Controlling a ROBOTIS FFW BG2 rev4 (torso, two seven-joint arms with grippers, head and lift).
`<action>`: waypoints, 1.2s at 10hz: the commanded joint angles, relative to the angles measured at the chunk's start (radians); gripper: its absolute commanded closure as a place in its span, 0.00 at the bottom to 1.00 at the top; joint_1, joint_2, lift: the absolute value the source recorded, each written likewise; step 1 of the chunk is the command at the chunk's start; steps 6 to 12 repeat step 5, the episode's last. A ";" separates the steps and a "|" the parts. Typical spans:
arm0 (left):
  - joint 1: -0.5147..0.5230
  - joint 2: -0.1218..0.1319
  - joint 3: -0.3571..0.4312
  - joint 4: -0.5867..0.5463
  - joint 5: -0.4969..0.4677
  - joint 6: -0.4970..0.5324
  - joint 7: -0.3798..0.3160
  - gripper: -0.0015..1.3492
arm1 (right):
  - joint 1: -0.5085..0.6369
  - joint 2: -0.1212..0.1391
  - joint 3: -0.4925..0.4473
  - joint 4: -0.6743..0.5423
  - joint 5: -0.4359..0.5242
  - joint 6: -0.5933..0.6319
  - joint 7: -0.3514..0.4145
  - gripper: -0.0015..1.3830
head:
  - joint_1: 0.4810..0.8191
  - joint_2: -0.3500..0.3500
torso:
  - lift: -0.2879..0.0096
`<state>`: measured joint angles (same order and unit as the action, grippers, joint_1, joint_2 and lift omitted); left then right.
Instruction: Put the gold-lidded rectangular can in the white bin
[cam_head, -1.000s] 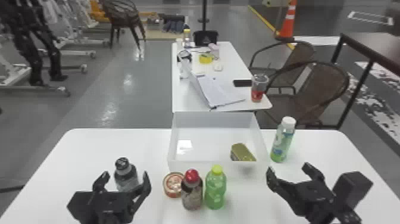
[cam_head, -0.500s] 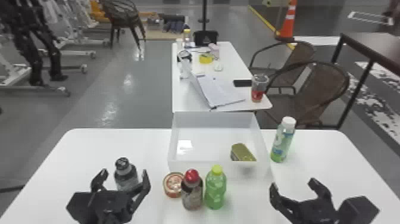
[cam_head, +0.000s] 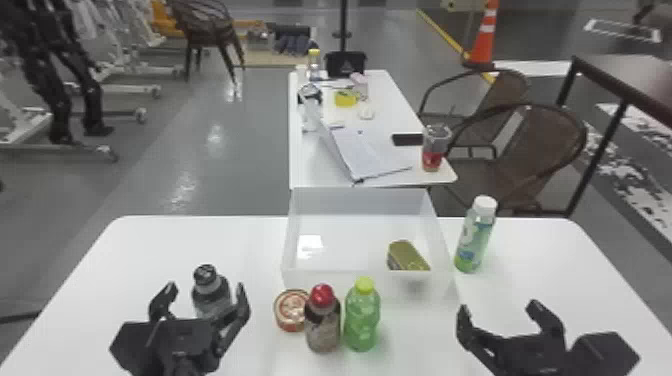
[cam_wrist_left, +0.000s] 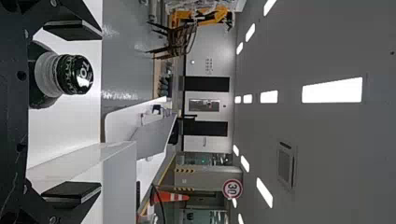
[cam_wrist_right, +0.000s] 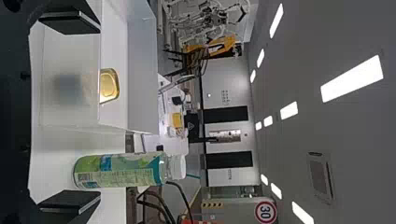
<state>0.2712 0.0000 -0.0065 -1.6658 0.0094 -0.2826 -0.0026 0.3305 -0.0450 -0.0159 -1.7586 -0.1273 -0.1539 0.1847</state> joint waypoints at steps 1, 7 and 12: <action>0.010 -0.003 -0.001 -0.019 -0.035 -0.007 0.027 0.12 | 0.015 0.013 0.002 -0.015 0.021 -0.012 -0.027 0.03 | 0.20 0.50 | 0.63; 0.026 -0.003 -0.012 -0.035 -0.040 0.000 0.085 0.12 | 0.024 0.022 0.001 -0.021 0.015 -0.010 -0.093 0.03 | 0.20 0.50 | 0.63; 0.026 -0.003 -0.012 -0.035 -0.040 0.000 0.085 0.12 | 0.024 0.022 0.001 -0.021 0.015 -0.010 -0.093 0.03 | 0.20 0.50 | 0.63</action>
